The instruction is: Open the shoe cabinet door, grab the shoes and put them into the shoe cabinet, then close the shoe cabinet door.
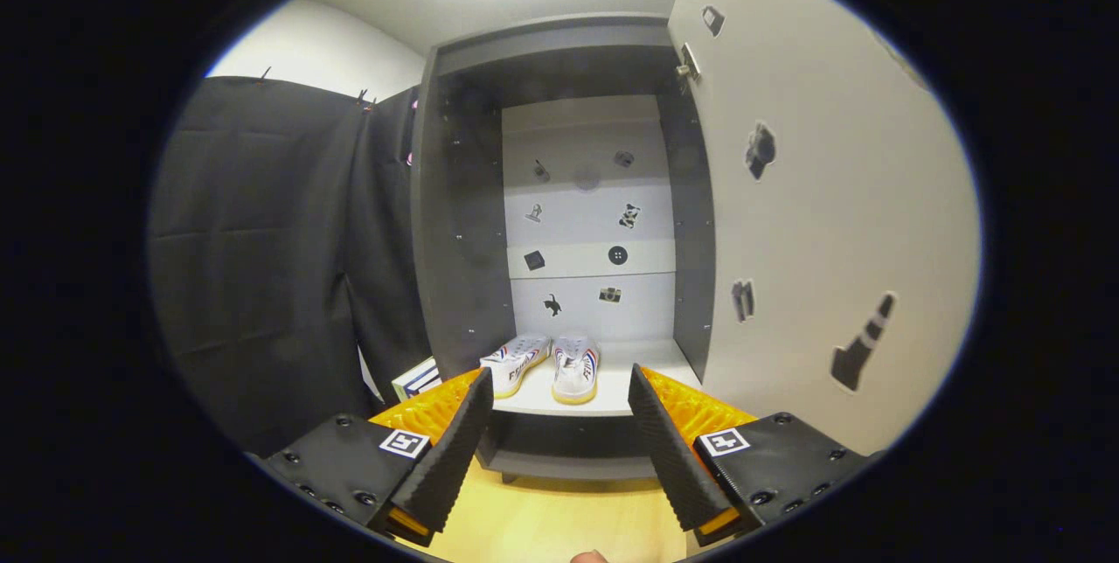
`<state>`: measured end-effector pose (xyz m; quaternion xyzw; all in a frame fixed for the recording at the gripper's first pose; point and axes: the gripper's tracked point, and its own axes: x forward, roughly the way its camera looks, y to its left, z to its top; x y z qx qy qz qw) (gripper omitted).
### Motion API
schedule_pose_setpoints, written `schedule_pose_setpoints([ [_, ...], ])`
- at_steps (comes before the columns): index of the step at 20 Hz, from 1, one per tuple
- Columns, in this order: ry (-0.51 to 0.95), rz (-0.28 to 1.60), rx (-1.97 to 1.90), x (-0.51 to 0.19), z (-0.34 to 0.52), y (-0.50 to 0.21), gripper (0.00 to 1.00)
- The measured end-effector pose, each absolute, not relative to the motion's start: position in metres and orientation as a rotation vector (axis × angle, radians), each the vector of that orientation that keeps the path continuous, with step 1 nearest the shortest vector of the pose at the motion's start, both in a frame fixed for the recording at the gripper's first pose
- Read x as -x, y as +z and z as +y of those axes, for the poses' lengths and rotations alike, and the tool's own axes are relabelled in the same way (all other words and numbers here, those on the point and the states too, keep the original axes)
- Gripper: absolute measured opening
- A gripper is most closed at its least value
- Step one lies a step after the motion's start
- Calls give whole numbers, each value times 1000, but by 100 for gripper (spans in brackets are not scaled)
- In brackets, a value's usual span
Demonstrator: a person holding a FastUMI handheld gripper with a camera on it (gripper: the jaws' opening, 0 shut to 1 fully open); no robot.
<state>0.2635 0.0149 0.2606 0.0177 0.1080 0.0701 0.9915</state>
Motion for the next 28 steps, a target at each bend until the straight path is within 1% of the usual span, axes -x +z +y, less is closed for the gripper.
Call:
schedule_pose_setpoints([
  [7, 190, 206, -47, -170, -7, 277, 96],
  [11, 191, 209, -13, -127, -32, 285, 96],
  [17, 162, 227, 32, -80, -78, 289, 96],
  [22, 69, 205, 8, -62, -132, 303, 97],
  [28, -106, 182, -21, -64, -203, 310, 97],
])
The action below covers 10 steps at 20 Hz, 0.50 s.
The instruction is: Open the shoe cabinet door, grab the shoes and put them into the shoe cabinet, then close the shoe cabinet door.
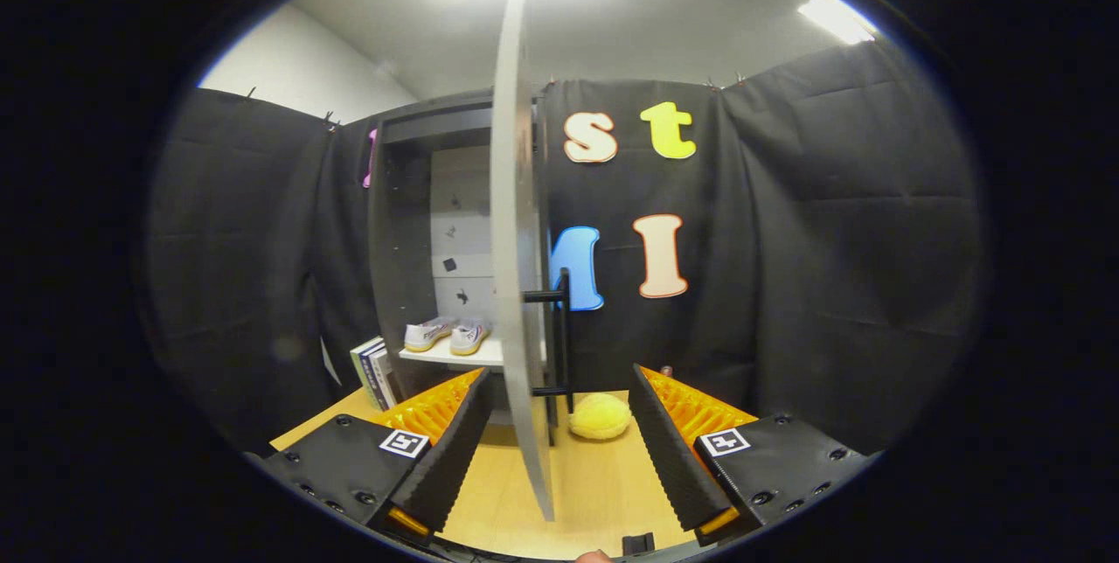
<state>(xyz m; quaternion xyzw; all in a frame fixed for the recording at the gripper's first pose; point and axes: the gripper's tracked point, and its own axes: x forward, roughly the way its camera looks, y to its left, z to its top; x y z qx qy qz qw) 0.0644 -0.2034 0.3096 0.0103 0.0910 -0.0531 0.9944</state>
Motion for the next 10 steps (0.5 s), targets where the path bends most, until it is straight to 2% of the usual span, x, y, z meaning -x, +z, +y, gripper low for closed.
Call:
schedule_pose_setpoints([
  [7, -371, 138, -18, -107, -276, 296, 96],
  [10, -419, 165, -53, -122, -289, 279, 96],
])
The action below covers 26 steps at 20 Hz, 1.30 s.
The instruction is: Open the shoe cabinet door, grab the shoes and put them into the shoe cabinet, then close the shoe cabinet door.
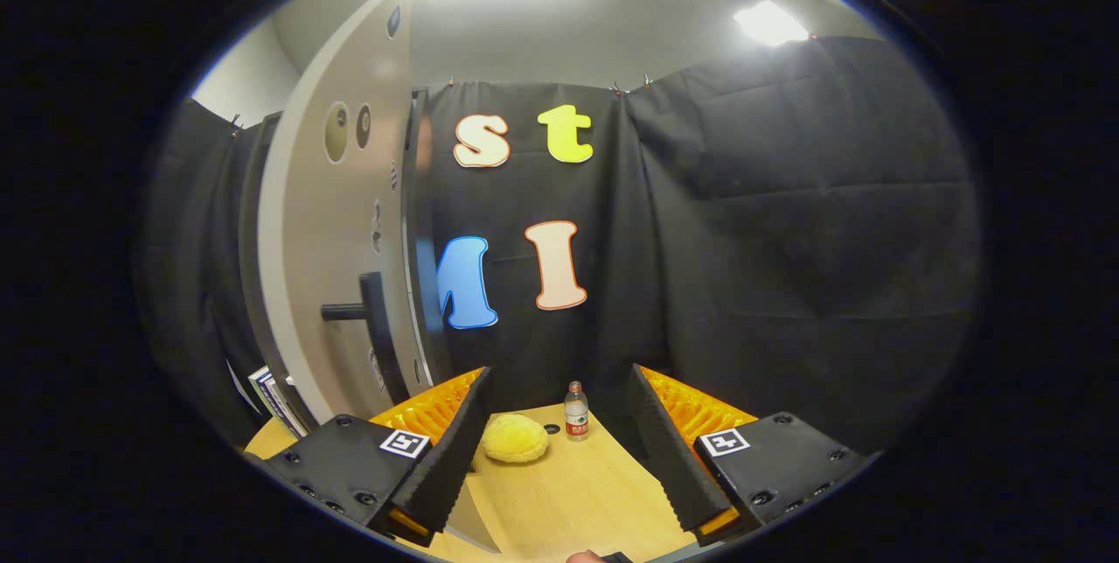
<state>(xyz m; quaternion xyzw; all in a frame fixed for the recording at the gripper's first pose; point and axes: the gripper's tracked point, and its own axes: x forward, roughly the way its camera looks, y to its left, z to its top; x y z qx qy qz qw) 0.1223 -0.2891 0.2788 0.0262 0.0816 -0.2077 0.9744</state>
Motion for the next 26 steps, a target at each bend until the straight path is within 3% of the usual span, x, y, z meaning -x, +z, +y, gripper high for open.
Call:
schedule_pose_setpoints([
  [9, -391, 218, -33, -140, -267, 255, 94],
  [26, -143, 248, -43, -169, -113, 248, 94],
])
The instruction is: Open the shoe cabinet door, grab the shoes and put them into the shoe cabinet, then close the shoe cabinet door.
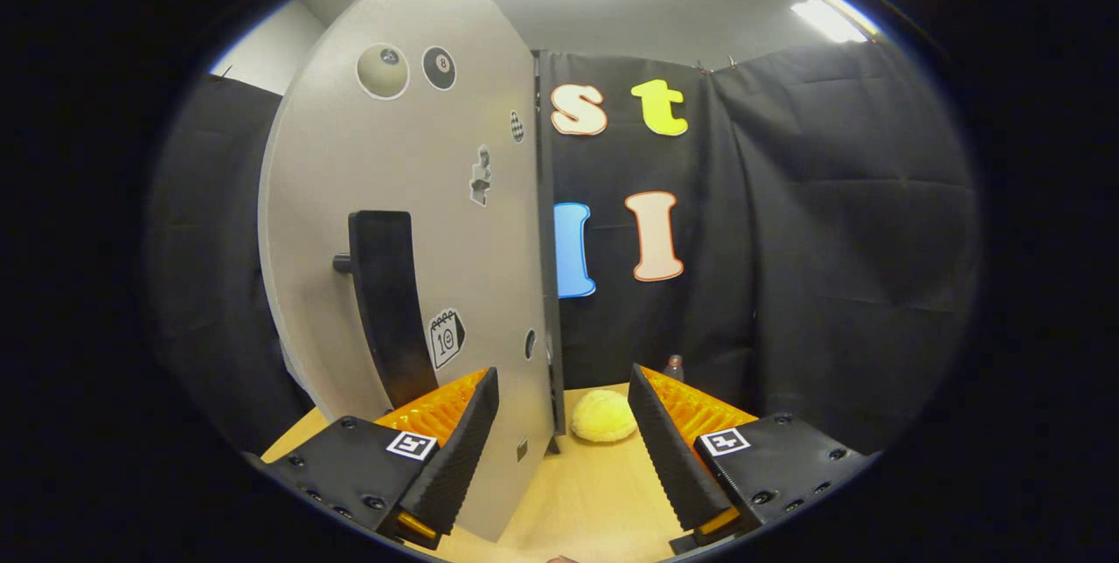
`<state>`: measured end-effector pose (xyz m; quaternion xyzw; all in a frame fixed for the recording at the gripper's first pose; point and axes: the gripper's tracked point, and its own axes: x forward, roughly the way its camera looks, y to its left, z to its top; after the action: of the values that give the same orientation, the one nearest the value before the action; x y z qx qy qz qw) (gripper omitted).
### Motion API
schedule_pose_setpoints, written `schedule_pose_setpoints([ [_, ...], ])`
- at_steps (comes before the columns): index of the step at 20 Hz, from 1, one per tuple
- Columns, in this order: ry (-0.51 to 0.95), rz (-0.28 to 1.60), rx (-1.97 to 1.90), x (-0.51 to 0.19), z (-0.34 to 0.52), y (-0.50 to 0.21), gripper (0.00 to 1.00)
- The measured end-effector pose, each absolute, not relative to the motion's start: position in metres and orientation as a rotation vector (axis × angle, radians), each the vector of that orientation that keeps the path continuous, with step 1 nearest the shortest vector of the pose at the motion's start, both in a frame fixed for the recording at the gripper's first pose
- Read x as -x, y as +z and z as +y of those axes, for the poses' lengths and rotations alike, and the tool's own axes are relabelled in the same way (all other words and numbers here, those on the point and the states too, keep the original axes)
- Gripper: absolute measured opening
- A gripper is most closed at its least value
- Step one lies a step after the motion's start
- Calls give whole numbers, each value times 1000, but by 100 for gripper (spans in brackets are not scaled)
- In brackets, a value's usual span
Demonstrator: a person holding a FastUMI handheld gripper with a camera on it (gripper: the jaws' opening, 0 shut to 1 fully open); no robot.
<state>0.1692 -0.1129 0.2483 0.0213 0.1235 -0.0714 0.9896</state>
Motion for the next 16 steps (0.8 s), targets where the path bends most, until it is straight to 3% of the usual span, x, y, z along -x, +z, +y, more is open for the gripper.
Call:
schedule_pose_setpoints([
  [6, -68, 273, -27, -203, -58, 238, 94],
  [16, 201, 294, -41, -247, 62, 230, 96],
])
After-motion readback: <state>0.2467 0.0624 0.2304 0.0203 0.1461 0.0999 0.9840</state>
